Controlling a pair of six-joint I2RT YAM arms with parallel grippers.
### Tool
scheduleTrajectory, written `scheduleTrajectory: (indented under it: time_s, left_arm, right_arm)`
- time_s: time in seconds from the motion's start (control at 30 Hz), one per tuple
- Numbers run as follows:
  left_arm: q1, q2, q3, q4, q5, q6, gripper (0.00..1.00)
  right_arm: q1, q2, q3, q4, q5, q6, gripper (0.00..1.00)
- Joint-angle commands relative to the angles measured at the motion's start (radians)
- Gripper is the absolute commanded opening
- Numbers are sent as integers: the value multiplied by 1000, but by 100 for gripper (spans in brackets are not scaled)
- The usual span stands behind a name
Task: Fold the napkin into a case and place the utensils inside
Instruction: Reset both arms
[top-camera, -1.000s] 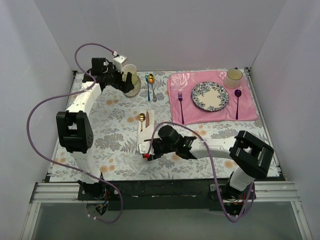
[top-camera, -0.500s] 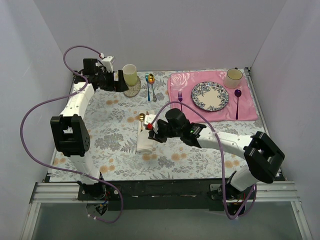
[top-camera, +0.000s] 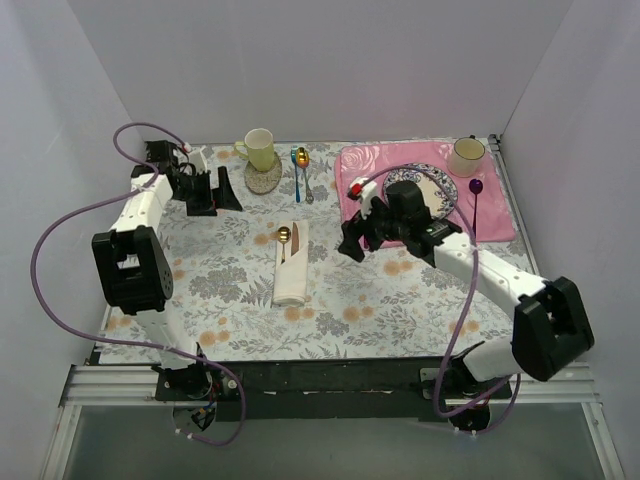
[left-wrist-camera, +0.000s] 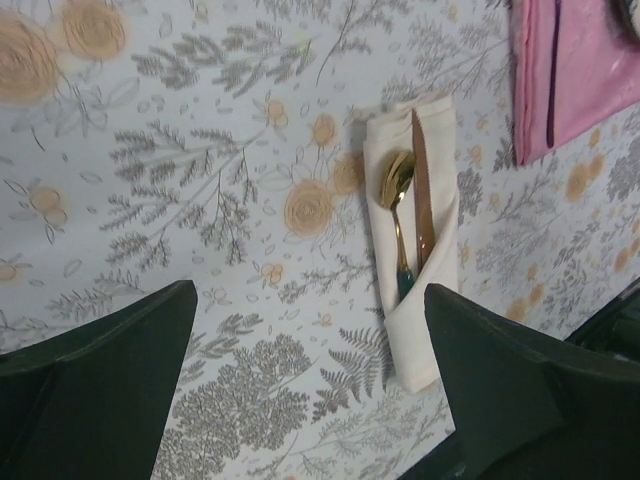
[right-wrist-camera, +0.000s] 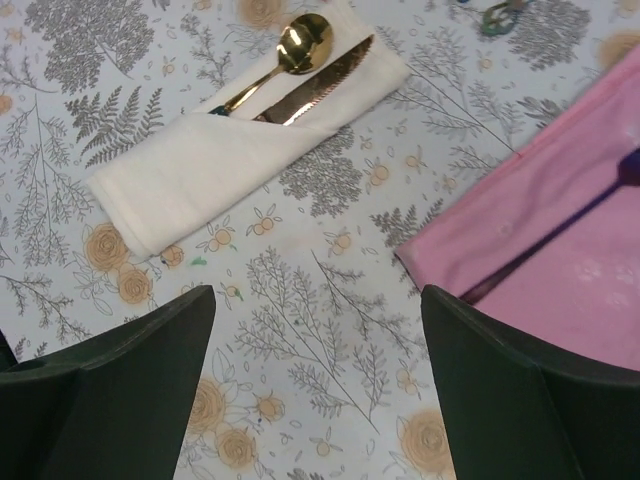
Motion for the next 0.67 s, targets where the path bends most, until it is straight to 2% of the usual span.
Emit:
scheduleTrajectory:
  time_s: [0.0, 0.1, 0.27, 0.47, 0.63]
  left_arm:
    - [-24, -126, -86, -23, -90, 41, 98]
    - [-69, -212, -175, 4, -121, 85, 98]
    - [-223, -323, -354, 101, -292, 101, 98]
    - [-258, -341, -378, 136, -306, 40, 98]
    - [-257, -326, -303, 150, -335, 9, 98]
  right_arm:
    - [-83, -152, -72, -51, 40, 75, 92]
    - [-159, -245, -145, -62, 77, 92, 95]
    - [-265, -402, -253, -77, 120, 105, 97]
    - [-382, -504, -305, -128, 122, 120, 99]
    - [-457, -512, -276, -142, 129, 124, 99]
